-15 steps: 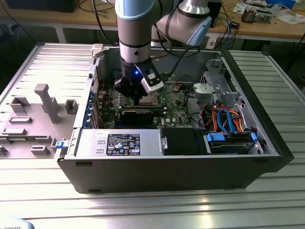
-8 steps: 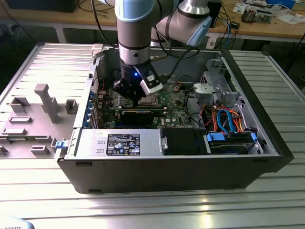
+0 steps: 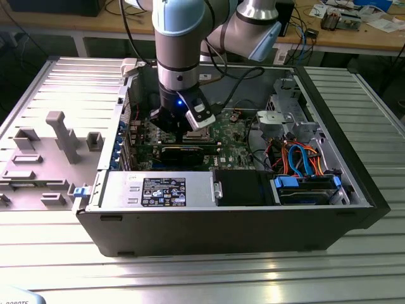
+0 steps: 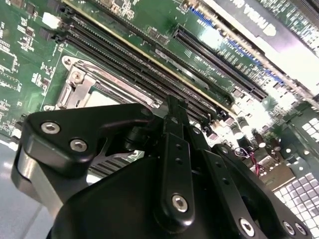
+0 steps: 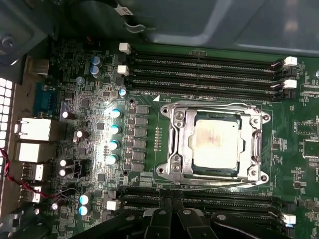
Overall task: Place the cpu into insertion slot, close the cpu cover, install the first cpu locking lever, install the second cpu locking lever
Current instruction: 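Install the second cpu locking lever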
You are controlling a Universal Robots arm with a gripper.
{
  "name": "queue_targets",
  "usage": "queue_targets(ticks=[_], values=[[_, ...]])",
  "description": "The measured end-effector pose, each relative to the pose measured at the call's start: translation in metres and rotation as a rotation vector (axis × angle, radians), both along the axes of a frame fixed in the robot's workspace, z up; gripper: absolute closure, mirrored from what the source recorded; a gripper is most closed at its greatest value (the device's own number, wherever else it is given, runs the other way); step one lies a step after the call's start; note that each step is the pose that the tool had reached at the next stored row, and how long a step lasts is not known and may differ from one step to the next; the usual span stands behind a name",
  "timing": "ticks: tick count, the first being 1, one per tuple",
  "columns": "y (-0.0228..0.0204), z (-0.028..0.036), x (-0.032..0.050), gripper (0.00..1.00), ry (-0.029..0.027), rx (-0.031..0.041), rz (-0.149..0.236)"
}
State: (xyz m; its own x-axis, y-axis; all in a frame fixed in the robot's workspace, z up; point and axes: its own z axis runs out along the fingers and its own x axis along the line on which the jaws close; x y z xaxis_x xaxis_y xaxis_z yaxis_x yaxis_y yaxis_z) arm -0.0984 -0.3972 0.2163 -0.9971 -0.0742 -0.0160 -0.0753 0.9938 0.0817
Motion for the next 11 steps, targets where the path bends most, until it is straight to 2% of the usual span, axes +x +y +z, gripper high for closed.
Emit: queue_targets(ticks=[3, 5, 11], values=[[0.0000, -0.0045, -0.0022, 0.89, 0.0000, 0.0148, 0.002], [0.0000, -0.0079, -0.0026, 0.89, 0.0001, 0.0214, 0.002], [0.0000, -0.0103, -0.0027, 0.89, 0.0001, 0.0236, 0.002]])
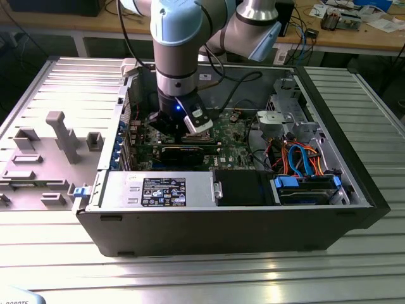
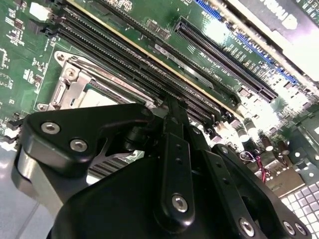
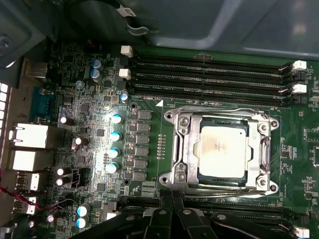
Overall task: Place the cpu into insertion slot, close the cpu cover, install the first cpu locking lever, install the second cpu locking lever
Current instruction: 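Install the second cpu locking lever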
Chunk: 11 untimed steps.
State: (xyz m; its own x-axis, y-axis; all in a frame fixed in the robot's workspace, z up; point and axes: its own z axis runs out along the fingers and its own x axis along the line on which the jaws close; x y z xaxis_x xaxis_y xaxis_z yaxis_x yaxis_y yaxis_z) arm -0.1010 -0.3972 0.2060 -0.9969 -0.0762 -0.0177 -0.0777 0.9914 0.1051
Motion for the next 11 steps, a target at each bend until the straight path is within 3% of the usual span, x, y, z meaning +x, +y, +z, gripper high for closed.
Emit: queue_targets(ticks=[6, 11], values=[[0.0009, -0.0033, -0.0018, 0.89, 0.0001, 0.0051, 0.000], [0.0014, -0.0005, -0.0019, 0.89, -0.0002, 0.0109, 0.000]])
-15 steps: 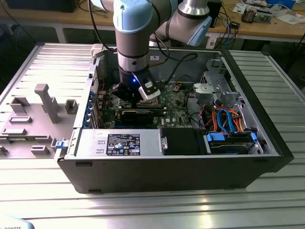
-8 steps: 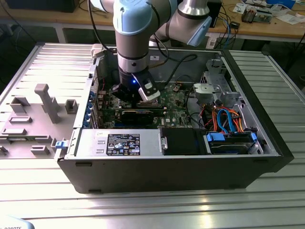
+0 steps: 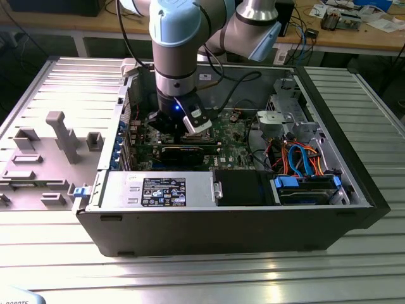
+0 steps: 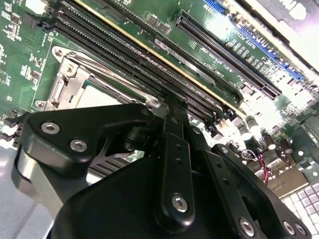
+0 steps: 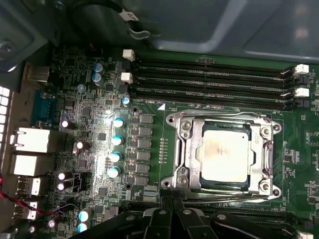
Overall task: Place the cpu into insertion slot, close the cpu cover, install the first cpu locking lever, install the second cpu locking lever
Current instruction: 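Install the second cpu locking lever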
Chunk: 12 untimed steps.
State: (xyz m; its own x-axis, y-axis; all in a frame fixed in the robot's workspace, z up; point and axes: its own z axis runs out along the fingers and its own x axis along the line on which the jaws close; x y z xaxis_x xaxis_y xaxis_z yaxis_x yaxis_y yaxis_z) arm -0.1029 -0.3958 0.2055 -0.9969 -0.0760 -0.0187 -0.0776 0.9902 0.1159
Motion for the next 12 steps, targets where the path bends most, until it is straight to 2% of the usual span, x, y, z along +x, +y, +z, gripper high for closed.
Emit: queue_targets(ticks=[3, 4, 7, 12], values=[[-0.0001, 0.0001, -0.0001, 0.89, 0.0002, 0.0044, 0.000], [-0.0001, 0.0001, -0.0001, 0.89, 0.0002, 0.0160, 0.000], [0.0000, -0.0003, -0.0001, 0.89, 0.0001, 0.0354, 0.000], [-0.0001, -0.0048, 0.0001, 0.89, -0.0007, 0.0478, 0.000]])
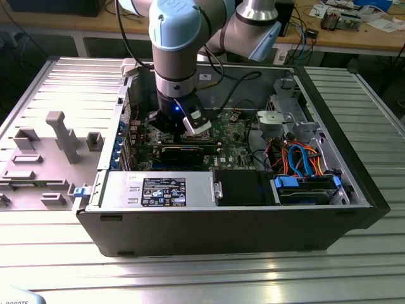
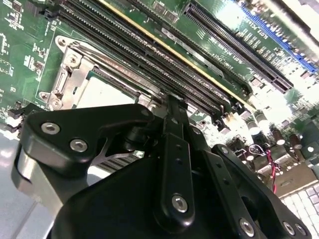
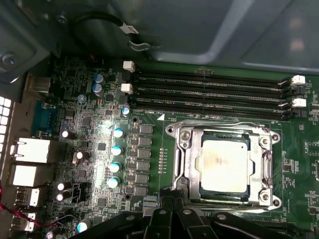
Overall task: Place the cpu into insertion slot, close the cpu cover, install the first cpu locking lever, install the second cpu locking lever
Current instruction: 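Install the second cpu locking lever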
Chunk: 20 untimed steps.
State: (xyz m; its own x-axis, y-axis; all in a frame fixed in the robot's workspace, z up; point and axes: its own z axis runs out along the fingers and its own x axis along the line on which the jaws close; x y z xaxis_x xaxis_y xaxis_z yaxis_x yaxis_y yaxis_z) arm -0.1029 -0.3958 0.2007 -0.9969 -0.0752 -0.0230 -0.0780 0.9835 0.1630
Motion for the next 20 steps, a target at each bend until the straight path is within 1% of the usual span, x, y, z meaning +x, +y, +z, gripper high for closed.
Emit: queue_targets(ticks=[1, 3, 4, 5, 14, 20], values=[[-0.0001, -0.0009, -0.0002, 0.89, 0.0010, 0.0023, 0.000], [0.0000, -0.0010, -0.0001, 0.89, 0.0011, 0.0035, 0.000], [0.0003, 0.0022, 0.0001, 0.89, -0.0003, 0.0056, 0.000], [0.0001, 0.0065, 0.0000, 0.89, 0.0007, 0.0040, 0.000], [0.0000, 0.0214, -0.0001, 0.89, 0.0007, 0.0038, 0.000], [0.0000, 0.0223, -0.0001, 0.89, 0.0007, 0.0039, 0.000]])
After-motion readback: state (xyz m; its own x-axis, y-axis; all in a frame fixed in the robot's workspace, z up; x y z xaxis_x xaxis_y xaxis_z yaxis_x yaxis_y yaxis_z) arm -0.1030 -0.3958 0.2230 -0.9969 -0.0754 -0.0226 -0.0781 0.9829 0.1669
